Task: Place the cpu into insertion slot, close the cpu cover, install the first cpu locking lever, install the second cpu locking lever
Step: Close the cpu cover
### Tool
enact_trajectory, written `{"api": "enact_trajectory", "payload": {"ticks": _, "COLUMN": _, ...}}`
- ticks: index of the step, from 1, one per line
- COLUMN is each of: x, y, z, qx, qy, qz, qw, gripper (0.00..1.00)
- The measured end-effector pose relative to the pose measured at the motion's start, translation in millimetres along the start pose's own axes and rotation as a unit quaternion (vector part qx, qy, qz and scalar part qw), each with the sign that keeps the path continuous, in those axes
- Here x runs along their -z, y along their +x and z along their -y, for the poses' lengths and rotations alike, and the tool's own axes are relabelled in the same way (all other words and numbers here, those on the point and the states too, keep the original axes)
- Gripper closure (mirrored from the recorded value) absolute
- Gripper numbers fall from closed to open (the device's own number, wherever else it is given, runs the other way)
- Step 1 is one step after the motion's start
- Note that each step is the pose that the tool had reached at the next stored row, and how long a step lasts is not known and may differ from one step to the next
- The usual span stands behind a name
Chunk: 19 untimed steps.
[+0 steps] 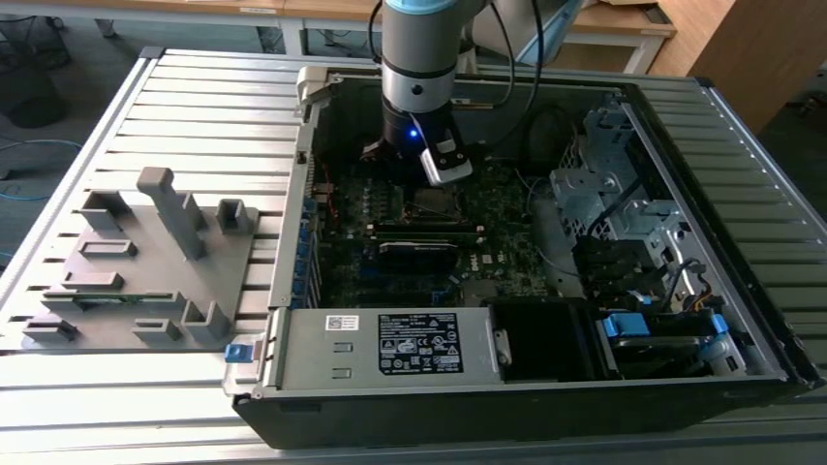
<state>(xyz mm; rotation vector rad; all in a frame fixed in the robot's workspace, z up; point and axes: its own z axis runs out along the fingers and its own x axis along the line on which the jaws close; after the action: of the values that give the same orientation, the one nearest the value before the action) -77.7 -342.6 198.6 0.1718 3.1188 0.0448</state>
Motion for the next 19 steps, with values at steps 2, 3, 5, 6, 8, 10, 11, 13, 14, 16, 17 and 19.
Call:
{"api": "enact_trajectory", "payload": {"ticks": 2, "x": 1.3, "y": -0.1, "z": -0.2, "qx": 0.0, "qy": -0.0006, "qz": 0.0002, "qw": 1.0, "gripper": 0.9}}
{"api": "enact_trajectory", "payload": {"ticks": 3, "x": 2.8, "y": -0.1, "z": -0.2, "qx": 0.0, "qy": -0.0002, "qz": 0.0, "qw": 1.0, "gripper": 0.9}}
{"api": "enact_trajectory", "payload": {"ticks": 5, "x": 5.2, "y": -0.1, "z": -0.2, "qx": 0.0, "qy": 0.0, "qz": 0.0, "qw": 1.0, "gripper": 0.9}}
{"api": "enact_trajectory", "payload": {"ticks": 6, "x": 6.1, "y": -0.1, "z": -0.2, "qx": 0.0, "qy": 0.0, "qz": 0.0, "qw": 1.0, "gripper": 0.9}}
{"api": "enact_trajectory", "payload": {"ticks": 8, "x": 8.3, "y": -0.1, "z": -0.2, "qx": 0.0, "qy": 0.0, "qz": 0.0, "qw": 1.0, "gripper": 0.9}}
{"api": "enact_trajectory", "payload": {"ticks": 10, "x": 10.8, "y": -0.2, "z": -0.3, "qx": 0.0, "qy": 0.0, "qz": 0.0, "qw": 1.0, "gripper": 0.9}}
{"api": "enact_trajectory", "payload": {"ticks": 11, "x": 12.1, "y": -0.2, "z": -0.3, "qx": 0.0, "qy": 0.0, "qz": 0.0, "qw": 1.0, "gripper": 0.9}}
{"api": "enact_trajectory", "payload": {"ticks": 13, "x": 14.1, "y": -0.2, "z": -0.4, "qx": 0.0, "qy": 0.0, "qz": 0.0, "qw": 1.0, "gripper": 0.9}}
{"api": "enact_trajectory", "payload": {"ticks": 14, "x": 14.1, "y": -0.2, "z": -0.5, "qx": 0.0, "qy": -0.0001, "qz": 0.0, "qw": 1.0, "gripper": 0.9}}
{"api": "enact_trajectory", "payload": {"ticks": 16, "x": 14.1, "y": -0.2, "z": -0.5, "qx": 0.0, "qy": -0.0001, "qz": 0.0001, "qw": 1.0, "gripper": 0.9}}
{"api": "enact_trajectory", "payload": {"ticks": 17, "x": 14.1, "y": -0.2, "z": -0.4, "qx": 0.0, "qy": -0.0001, "qz": 0.0001, "qw": 1.0, "gripper": 0.9}}
{"api": "enact_trajectory", "payload": {"ticks": 19, "x": 14.3, "y": -0.2, "z": -0.4, "qx": 0.0, "qy": 0.0, "qz": 0.0, "qw": 1.0, "gripper": 0.9}}
